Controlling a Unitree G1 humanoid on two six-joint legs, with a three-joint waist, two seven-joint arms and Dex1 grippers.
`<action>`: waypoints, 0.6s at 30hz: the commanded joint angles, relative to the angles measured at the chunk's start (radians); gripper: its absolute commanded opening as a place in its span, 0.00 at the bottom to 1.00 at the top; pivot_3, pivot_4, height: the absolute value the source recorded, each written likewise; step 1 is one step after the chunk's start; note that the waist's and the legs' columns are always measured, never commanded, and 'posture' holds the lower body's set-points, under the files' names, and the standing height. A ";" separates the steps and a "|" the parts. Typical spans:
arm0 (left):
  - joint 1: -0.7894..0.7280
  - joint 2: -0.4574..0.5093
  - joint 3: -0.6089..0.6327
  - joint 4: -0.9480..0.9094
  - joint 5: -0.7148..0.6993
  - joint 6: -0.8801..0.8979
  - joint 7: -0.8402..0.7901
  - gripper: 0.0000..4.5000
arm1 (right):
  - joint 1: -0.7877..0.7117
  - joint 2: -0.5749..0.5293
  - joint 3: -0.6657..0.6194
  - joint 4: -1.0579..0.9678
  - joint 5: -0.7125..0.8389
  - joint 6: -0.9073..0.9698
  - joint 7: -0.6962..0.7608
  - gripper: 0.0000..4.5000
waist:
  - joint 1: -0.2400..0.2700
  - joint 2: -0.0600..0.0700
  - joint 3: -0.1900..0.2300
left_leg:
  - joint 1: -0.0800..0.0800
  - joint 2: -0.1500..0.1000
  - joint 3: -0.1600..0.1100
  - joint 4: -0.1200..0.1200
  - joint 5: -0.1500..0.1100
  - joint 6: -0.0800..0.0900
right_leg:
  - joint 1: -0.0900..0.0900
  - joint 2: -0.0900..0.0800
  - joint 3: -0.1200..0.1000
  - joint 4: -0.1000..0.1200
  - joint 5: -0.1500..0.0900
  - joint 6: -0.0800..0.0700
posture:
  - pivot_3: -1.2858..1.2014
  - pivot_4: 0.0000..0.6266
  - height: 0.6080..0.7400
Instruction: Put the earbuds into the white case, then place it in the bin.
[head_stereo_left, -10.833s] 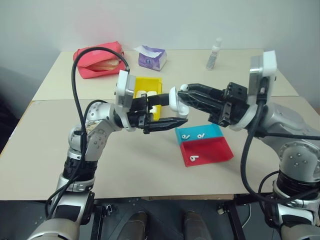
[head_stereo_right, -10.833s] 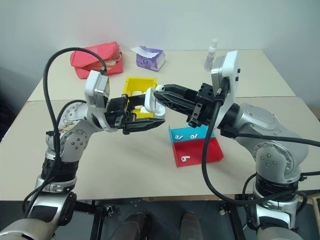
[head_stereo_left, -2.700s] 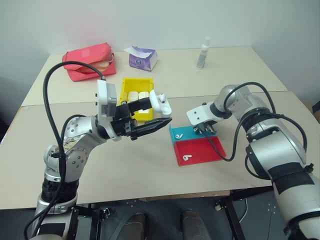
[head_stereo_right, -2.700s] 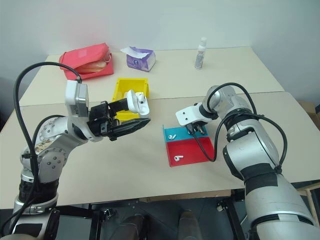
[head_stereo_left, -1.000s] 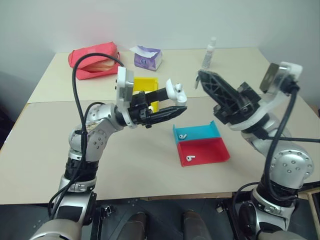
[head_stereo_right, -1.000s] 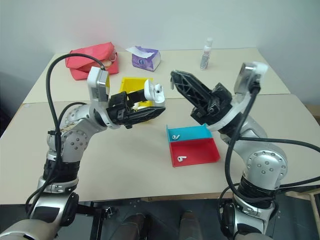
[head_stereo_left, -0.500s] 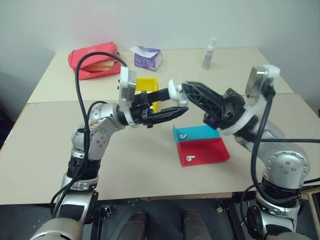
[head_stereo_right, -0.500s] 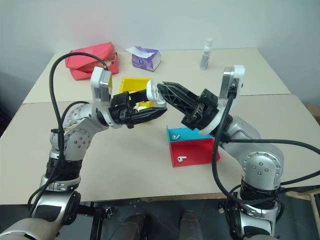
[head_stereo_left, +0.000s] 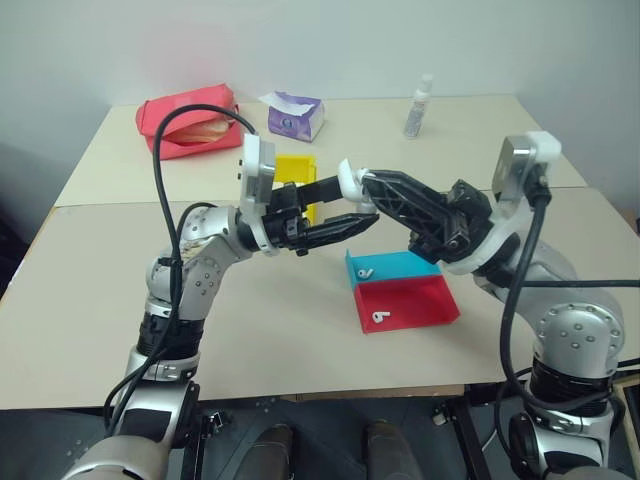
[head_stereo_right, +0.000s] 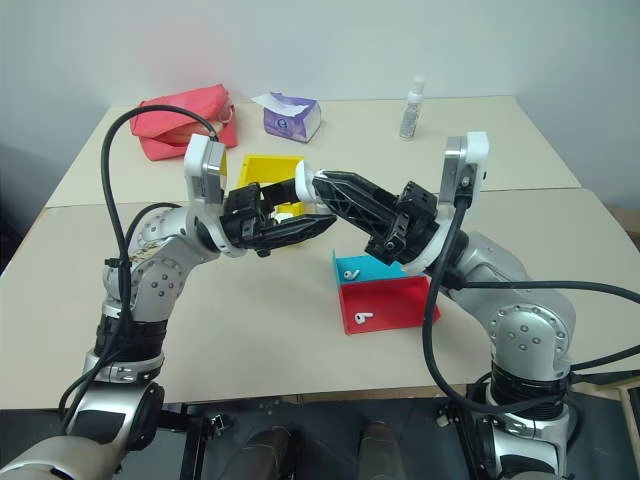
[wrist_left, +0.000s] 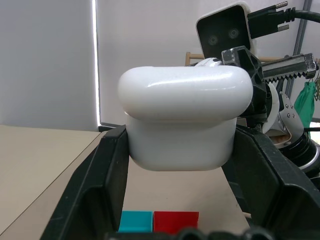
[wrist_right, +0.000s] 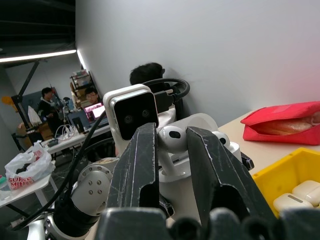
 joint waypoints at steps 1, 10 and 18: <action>-0.026 -0.004 0.017 -0.016 0.001 -0.033 -0.002 0.62 | 0.003 -0.017 0.002 -0.018 -0.008 -0.027 0.017 0.32 | 0.000 0.000 0.000 | 0.000 0.000 0.000 0.000 0.000 0.000 | 0.000 0.000 0.000 0.000 0.000 0.000 | 0.52 0.24 1.00; -0.026 -0.003 0.018 -0.011 0.004 -0.045 -0.007 0.62 | 0.003 -0.033 -0.004 -0.016 -0.021 -0.039 0.031 0.65 | 0.000 0.000 0.000 | 0.000 0.000 0.000 0.000 0.000 0.000 | 0.000 0.000 0.000 0.000 0.000 0.000 | 0.52 0.24 1.00; -0.015 0.014 0.014 0.013 0.022 -0.050 -0.024 0.62 | 0.026 -0.045 -0.031 -0.036 0.001 -0.055 0.050 0.65 | 0.001 0.000 0.000 | 0.000 0.000 0.000 0.000 0.000 0.000 | 0.000 0.000 0.000 0.000 0.000 0.000 | 0.52 0.24 1.00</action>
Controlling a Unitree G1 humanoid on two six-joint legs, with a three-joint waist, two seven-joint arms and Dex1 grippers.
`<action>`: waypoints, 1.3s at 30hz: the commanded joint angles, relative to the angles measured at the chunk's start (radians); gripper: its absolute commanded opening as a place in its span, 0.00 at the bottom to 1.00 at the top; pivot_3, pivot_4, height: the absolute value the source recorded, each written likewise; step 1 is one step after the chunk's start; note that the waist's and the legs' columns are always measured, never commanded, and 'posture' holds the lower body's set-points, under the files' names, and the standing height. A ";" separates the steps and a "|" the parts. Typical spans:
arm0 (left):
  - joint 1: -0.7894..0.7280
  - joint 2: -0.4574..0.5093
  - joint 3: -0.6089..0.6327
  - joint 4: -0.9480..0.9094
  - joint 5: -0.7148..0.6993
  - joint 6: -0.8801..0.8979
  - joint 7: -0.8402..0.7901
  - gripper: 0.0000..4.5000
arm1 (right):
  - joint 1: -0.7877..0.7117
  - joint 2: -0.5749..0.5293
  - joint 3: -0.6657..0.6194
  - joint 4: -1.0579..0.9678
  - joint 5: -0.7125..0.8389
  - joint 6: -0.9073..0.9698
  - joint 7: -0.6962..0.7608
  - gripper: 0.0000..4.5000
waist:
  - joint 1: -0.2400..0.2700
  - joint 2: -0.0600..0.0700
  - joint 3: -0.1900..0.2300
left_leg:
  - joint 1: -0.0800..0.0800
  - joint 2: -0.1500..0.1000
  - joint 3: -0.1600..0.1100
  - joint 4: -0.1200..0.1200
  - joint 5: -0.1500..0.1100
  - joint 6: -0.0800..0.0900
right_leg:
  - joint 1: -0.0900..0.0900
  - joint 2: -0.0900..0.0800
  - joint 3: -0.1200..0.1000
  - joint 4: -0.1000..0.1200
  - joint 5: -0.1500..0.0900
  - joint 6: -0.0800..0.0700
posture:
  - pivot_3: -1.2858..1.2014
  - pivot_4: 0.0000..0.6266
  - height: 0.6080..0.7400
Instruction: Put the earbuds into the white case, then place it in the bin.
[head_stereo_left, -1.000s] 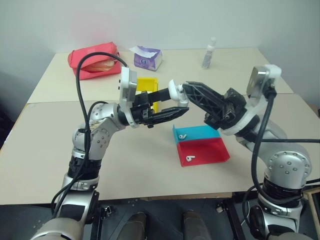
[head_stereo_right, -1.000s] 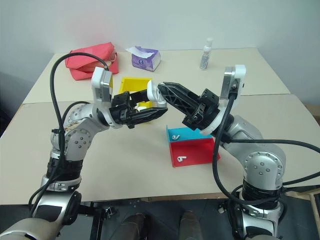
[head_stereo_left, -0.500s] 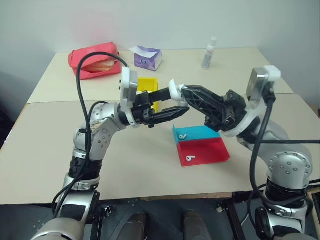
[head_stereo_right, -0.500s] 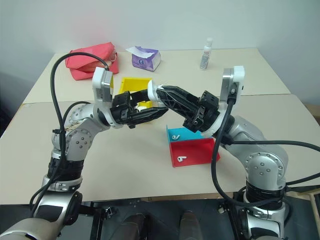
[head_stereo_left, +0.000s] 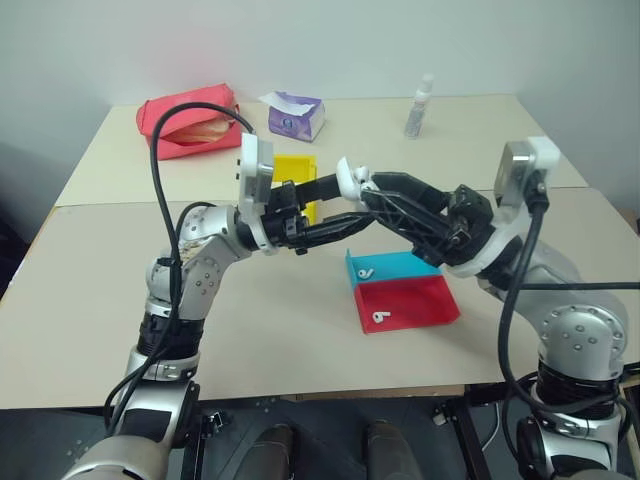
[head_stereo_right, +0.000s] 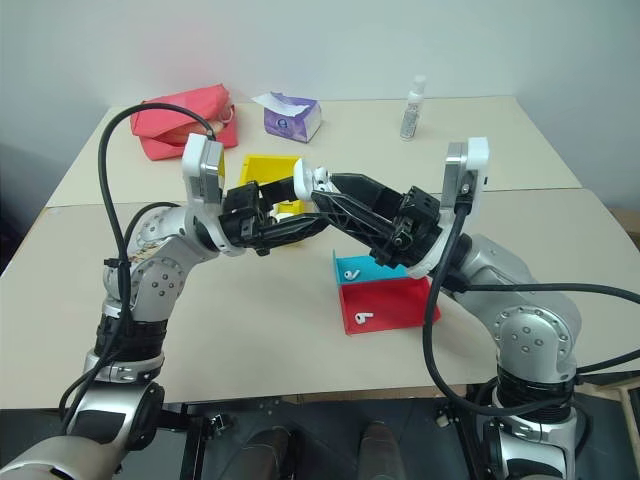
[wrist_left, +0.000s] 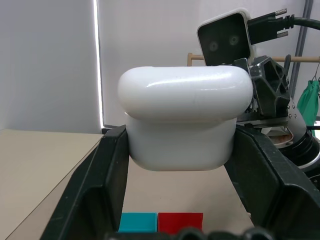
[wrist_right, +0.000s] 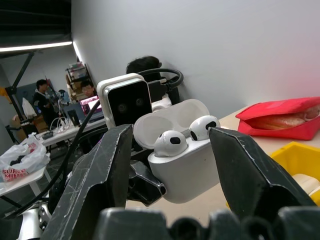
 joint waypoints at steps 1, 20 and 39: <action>-0.011 0.013 0.006 0.016 0.025 -0.038 -0.018 0.62 | -0.001 -0.016 -0.036 -0.039 0.018 -0.043 0.010 0.61 | 0.000 0.000 0.000 | 0.000 0.000 0.000 0.000 0.000 0.000 | 0.000 0.000 0.000 0.000 0.000 0.000 | 0.52 0.24 1.00; -0.011 -0.047 -0.139 0.188 0.279 -0.287 -0.084 0.62 | -0.367 -0.355 0.241 0.031 -0.158 0.192 0.105 0.00 | 0.002 0.000 0.000 | -0.001 0.000 0.001 0.000 0.000 0.001 | 0.000 0.000 0.000 -0.001 0.000 0.000 | 0.52 0.24 1.00; 0.063 -0.029 -0.023 0.029 0.247 -0.270 0.071 0.62 | -0.297 -0.408 0.153 0.108 -0.348 0.172 0.235 0.00 | 0.026 0.000 0.000 | -0.006 0.000 0.000 0.004 -0.001 0.002 | -0.002 -0.001 -0.002 -0.002 0.000 0.000 | 0.52 0.24 1.00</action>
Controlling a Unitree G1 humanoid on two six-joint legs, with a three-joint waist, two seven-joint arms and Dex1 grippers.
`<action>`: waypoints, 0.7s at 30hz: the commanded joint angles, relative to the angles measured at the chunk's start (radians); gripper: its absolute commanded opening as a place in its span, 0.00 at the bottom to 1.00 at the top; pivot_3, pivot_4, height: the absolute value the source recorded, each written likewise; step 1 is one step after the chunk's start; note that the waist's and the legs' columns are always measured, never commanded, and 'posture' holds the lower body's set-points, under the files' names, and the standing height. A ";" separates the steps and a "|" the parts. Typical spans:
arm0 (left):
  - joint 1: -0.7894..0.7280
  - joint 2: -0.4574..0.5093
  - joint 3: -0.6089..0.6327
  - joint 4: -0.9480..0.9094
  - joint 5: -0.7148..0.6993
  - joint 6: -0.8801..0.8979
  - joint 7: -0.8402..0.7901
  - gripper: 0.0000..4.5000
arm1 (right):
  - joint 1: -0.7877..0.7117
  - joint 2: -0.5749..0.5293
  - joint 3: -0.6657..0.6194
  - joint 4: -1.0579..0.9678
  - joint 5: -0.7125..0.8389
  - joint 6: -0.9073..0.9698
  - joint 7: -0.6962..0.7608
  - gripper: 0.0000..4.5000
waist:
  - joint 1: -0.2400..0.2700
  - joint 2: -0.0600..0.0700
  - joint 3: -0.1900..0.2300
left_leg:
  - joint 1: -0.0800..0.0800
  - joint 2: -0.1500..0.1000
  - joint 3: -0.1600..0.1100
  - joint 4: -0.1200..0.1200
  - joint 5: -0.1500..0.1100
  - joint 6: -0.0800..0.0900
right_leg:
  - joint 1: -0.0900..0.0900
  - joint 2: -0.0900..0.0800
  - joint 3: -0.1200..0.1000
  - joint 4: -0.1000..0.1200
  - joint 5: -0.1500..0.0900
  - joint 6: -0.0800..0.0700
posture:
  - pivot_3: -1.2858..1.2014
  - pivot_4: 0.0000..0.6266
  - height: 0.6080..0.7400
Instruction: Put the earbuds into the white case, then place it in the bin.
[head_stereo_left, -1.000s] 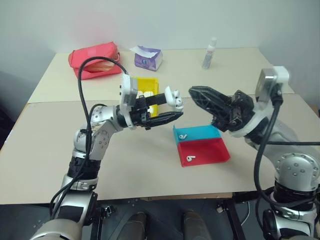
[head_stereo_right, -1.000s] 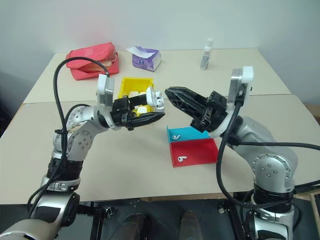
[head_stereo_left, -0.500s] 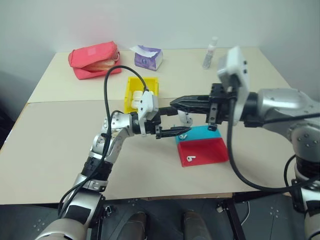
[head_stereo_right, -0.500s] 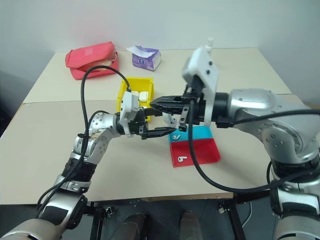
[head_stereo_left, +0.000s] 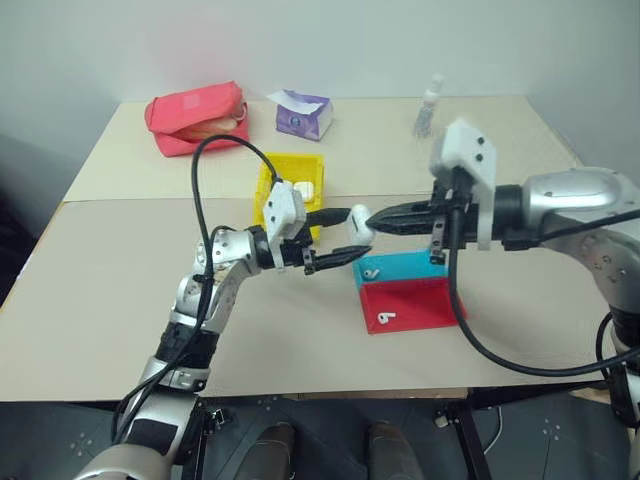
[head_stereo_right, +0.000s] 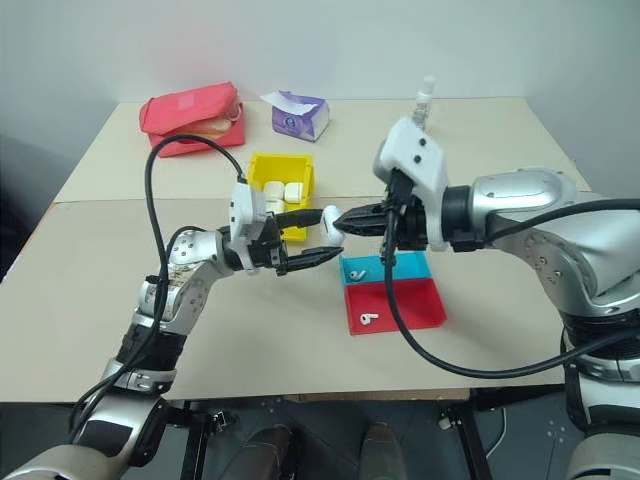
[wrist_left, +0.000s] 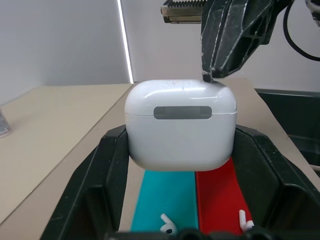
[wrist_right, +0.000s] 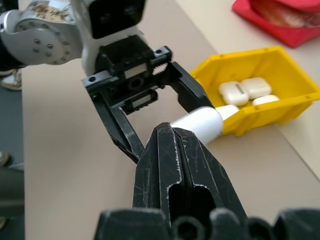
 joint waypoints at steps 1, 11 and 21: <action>0.008 0.001 0.068 -0.099 -0.030 0.007 0.085 0.62 | 0.071 0.052 -0.151 -0.020 0.020 -0.068 -0.044 0.00 | 0.002 0.000 0.000 | 0.000 0.000 0.000 0.000 0.000 0.000 | 0.000 0.000 0.000 0.000 0.000 0.000 | 0.52 0.24 1.00; -0.056 -0.165 0.152 0.073 0.268 0.000 0.767 0.62 | 0.325 0.142 -0.189 -0.242 -0.050 -0.065 -0.249 0.00 | 0.012 0.000 0.000 | 0.000 -0.001 0.001 0.003 0.000 0.000 | 0.001 0.000 0.001 0.001 0.001 0.002 | 0.52 0.24 1.00; -0.244 -0.206 0.097 0.524 0.386 -0.126 0.861 0.98 | 0.292 0.165 -0.138 -0.263 -0.080 -0.022 -0.337 0.00 | 0.016 0.000 0.000 | -0.001 -0.003 0.001 0.002 -0.001 0.002 | 0.000 -0.002 0.000 0.000 0.001 0.002 | 0.52 0.24 1.00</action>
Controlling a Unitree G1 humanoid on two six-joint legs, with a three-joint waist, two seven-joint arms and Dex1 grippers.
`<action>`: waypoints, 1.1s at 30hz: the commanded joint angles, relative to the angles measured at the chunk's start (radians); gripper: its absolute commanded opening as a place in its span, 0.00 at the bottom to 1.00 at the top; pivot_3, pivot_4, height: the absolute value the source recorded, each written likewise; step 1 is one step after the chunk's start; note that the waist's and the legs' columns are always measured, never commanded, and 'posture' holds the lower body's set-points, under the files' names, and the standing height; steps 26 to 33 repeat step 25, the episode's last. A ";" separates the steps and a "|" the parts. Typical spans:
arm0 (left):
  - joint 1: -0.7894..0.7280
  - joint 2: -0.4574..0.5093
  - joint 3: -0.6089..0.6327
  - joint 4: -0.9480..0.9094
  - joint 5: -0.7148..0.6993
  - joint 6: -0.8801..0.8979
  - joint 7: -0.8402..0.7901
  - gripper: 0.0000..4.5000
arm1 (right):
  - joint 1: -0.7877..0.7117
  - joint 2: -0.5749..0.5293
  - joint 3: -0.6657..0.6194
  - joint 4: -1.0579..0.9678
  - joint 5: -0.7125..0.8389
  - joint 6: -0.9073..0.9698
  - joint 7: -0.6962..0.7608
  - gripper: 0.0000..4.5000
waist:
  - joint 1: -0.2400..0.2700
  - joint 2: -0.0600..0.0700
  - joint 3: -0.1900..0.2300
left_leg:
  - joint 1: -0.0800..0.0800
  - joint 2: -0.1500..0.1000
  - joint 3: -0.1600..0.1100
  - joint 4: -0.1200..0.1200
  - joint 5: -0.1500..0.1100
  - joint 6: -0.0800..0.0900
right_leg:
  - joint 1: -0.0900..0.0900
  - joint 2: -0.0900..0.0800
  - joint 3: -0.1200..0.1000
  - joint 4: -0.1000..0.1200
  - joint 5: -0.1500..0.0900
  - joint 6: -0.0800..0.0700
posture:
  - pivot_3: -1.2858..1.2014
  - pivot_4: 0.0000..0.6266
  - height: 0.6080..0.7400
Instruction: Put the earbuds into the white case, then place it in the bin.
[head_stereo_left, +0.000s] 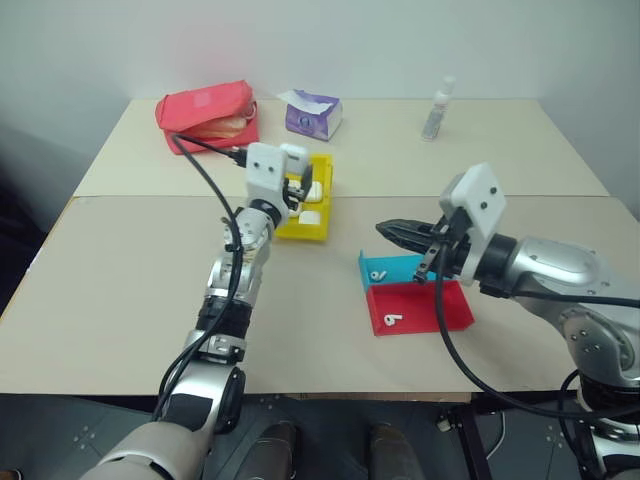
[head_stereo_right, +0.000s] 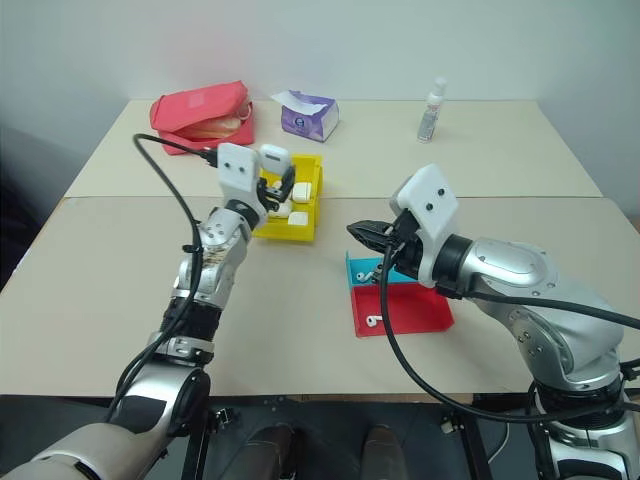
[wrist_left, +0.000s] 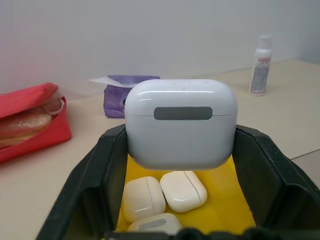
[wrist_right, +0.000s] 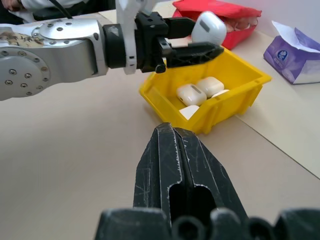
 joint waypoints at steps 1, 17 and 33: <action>-0.040 0.006 -0.009 0.052 0.021 -0.044 0.000 1.00 | -0.014 -0.006 -0.025 -0.039 -0.006 0.007 -0.021 0.00 | -0.001 0.000 0.000 | 0.000 0.000 0.000 0.000 0.000 0.000 | 0.000 0.000 0.000 0.000 0.000 0.000 | 0.52 0.24 1.00; 0.473 0.549 0.145 -0.790 -0.527 0.288 -0.729 1.00 | 0.317 -0.026 -0.107 -0.073 -0.110 -0.272 0.134 0.00 | -0.021 0.002 0.000 | 0.001 0.002 0.000 -0.002 0.000 0.000 | -0.001 0.002 0.002 0.001 0.000 0.000 | 0.52 0.24 1.00; 0.750 0.761 0.402 -1.059 -0.784 0.500 -0.795 1.00 | 0.480 -0.096 -0.242 -0.062 -0.066 -0.352 0.322 0.00 | -0.010 0.002 0.000 | 0.012 0.004 0.001 -0.004 -0.005 0.009 | 0.005 0.003 0.002 -0.007 0.000 0.000 | 0.52 0.24 1.00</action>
